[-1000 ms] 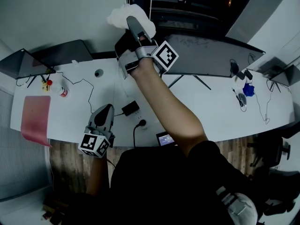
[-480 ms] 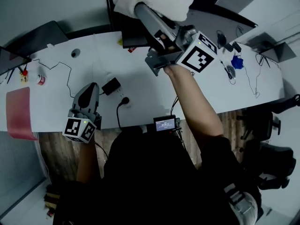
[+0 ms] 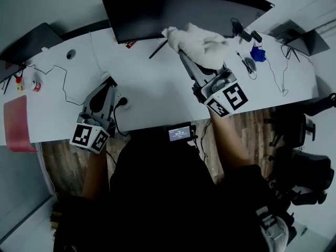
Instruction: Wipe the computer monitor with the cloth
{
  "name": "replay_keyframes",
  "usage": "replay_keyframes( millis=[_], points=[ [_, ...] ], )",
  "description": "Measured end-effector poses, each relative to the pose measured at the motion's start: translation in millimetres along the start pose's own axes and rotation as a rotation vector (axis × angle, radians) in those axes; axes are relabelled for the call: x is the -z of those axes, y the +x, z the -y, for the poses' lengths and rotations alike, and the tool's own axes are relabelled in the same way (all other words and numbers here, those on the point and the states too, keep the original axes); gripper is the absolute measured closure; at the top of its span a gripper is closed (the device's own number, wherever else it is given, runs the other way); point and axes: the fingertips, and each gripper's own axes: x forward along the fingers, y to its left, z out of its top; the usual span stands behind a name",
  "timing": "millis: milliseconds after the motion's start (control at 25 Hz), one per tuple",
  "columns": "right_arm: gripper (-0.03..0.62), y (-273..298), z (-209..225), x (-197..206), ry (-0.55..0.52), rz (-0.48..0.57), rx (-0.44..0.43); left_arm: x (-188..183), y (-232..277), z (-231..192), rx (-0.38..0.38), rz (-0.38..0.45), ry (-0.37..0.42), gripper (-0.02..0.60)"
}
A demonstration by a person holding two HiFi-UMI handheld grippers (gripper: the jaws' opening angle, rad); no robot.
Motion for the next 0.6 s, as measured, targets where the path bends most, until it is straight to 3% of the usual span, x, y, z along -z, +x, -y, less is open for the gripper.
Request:
replay_keyframes(
  millis=[320, 600],
  points=[
    [0.496, -148.1, -1.5, 76.7, 0.151, -0.119, 0.172, 27.8, 1.2, 107.3, 0.004, -0.019, 0.043, 0.583],
    [0.496, -250.3, -21.8, 92.4, 0.231, -0.142, 0.193, 54.1, -24.5, 209.1, -0.010, -0.033, 0.054, 0.586]
  ],
)
